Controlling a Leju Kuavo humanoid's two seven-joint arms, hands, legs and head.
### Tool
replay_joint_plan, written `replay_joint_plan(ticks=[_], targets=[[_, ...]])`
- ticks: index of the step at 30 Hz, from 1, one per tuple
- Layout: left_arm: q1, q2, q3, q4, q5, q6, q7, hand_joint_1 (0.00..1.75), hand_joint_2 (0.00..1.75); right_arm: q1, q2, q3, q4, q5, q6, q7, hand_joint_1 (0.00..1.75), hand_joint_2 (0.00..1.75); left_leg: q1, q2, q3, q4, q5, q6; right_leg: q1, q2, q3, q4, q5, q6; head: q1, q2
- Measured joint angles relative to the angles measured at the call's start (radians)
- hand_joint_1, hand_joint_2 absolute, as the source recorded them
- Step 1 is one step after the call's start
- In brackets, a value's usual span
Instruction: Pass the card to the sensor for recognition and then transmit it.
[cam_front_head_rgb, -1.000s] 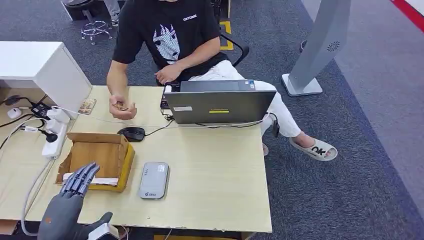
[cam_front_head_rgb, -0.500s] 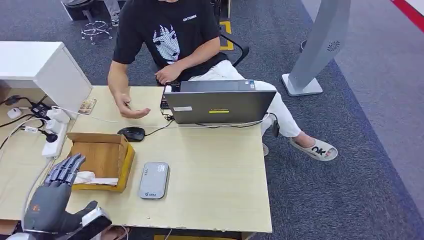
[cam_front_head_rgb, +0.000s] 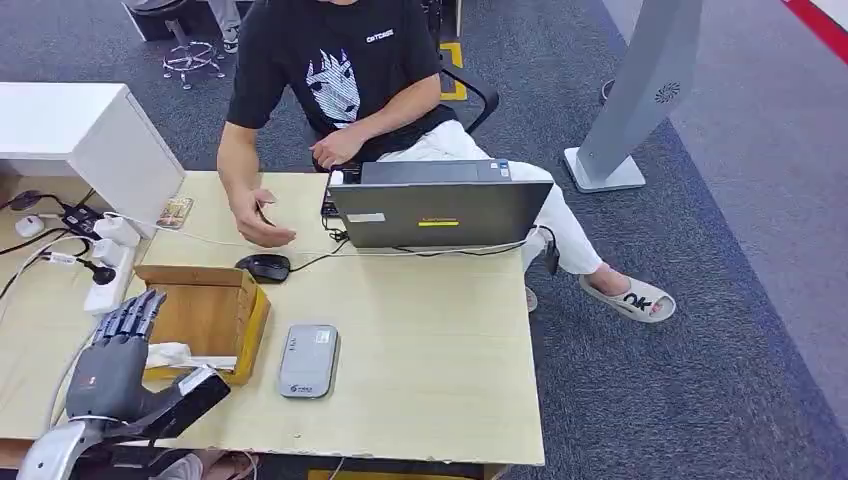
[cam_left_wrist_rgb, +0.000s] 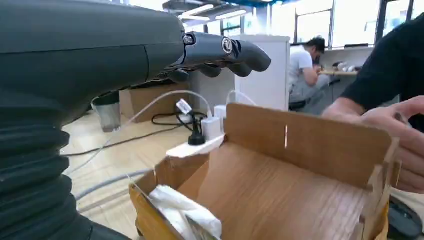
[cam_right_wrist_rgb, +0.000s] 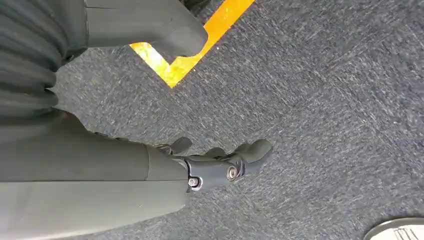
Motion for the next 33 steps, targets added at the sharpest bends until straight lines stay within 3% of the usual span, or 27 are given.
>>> replay_joint_plan(ticks=[7,22,24,25,26,27,29,33], targets=[[-0.041,-0.007,0.000,0.089,0.036,-0.061,0.001,0.00,1.75,0.000,0.000,0.000,0.001,0.010,0.000,-0.003,0.00,1.75,0.000,0.000,0.000,0.000,0.000,0.000,0.000,0.000,0.000,0.000,0.000,0.000,0.000,0.000],[-0.063,-0.010,0.000,0.146,0.043,-0.068,0.003,0.03,1.75,0.000,0.000,0.000,0.002,0.010,0.000,-0.005,0.00,1.75,0.000,0.000,0.000,0.000,0.000,0.000,0.000,0.000,0.000,0.000,0.000,0.000,0.000,0.000],[-0.063,-0.010,0.000,0.150,0.049,-0.071,0.004,0.31,1.75,0.000,0.000,0.000,0.002,0.014,0.000,-0.002,0.00,1.75,0.000,0.000,0.000,0.000,0.000,0.000,0.000,0.000,0.000,0.000,0.000,0.000,0.000,0.000],[-0.062,-0.010,0.000,0.152,0.051,-0.072,0.004,0.59,1.75,0.000,0.000,0.000,0.002,0.016,0.000,-0.001,0.00,1.75,0.000,0.000,0.000,0.000,0.000,0.000,0.000,0.000,0.000,0.000,0.000,0.000,0.000,0.000],[-0.062,-0.010,0.000,0.156,0.058,-0.073,0.004,1.20,1.75,0.000,0.000,0.000,0.001,0.021,0.000,-0.001,0.00,1.75,0.000,0.000,0.000,0.000,0.000,0.000,0.000,0.000,0.000,0.000,0.000,0.000,0.000,0.000],[-0.062,-0.010,0.000,0.159,0.064,-0.075,0.003,1.55,1.75,0.000,0.000,0.000,0.001,0.022,0.000,-0.001,0.00,1.75,0.000,0.000,0.000,0.000,0.000,0.000,0.000,0.000,0.000,0.000,0.000,0.000,0.000,0.000],[-0.062,-0.010,0.000,0.166,0.072,-0.079,0.000,1.75,1.75,0.000,0.000,0.000,0.002,0.022,0.000,-0.005,0.00,1.75,0.000,0.000,0.000,0.000,0.000,0.000,0.000,0.000,0.000,0.000,0.000,0.000,0.000,0.000],[-0.062,-0.010,-0.001,0.179,0.086,-0.077,-0.013,1.75,1.75,0.000,0.000,0.000,0.002,0.019,0.000,-0.008,0.00,1.75,0.000,0.000,0.000,0.000,0.000,0.000,0.000,0.000,0.000,0.000,0.000,0.000,0.000,0.000]])
